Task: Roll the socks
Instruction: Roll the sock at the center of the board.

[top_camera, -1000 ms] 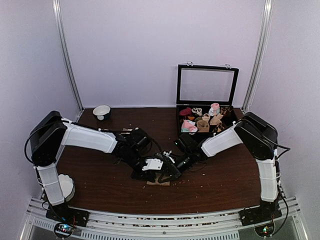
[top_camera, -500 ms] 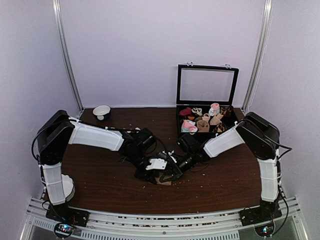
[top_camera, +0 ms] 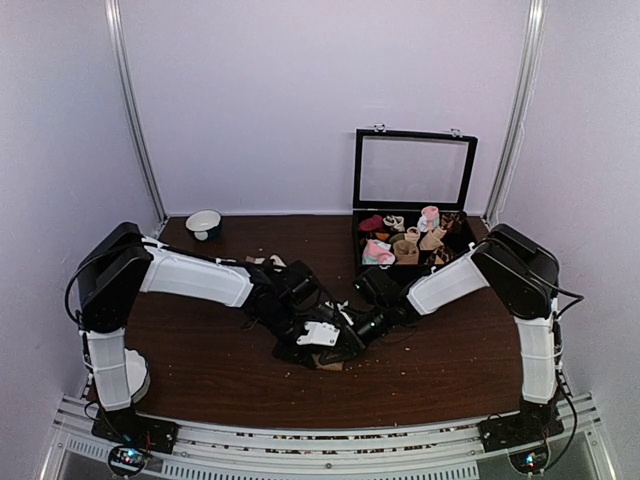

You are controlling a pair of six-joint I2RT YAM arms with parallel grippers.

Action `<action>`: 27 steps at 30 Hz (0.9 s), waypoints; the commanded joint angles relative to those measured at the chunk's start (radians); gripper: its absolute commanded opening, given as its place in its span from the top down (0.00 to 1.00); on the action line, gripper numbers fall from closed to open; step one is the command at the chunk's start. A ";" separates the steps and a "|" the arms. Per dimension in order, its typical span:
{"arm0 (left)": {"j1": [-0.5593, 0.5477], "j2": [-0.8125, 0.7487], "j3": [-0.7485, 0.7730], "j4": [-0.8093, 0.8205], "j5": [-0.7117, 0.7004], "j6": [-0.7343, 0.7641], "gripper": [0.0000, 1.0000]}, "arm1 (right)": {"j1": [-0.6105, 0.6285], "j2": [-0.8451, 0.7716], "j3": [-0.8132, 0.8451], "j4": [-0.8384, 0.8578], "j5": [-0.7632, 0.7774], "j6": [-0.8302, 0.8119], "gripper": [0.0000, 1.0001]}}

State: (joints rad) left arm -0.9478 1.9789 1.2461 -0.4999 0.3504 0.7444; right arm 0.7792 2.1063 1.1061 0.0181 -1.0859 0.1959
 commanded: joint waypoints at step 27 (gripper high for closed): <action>-0.019 0.211 0.090 -0.289 0.001 -0.083 1.00 | -0.078 -0.219 -0.234 -0.104 0.450 -0.038 0.69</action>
State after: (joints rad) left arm -0.9726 2.0762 1.3853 -0.5549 0.3817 0.7307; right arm 0.7444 1.9152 0.9451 -0.0021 -0.8421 0.1776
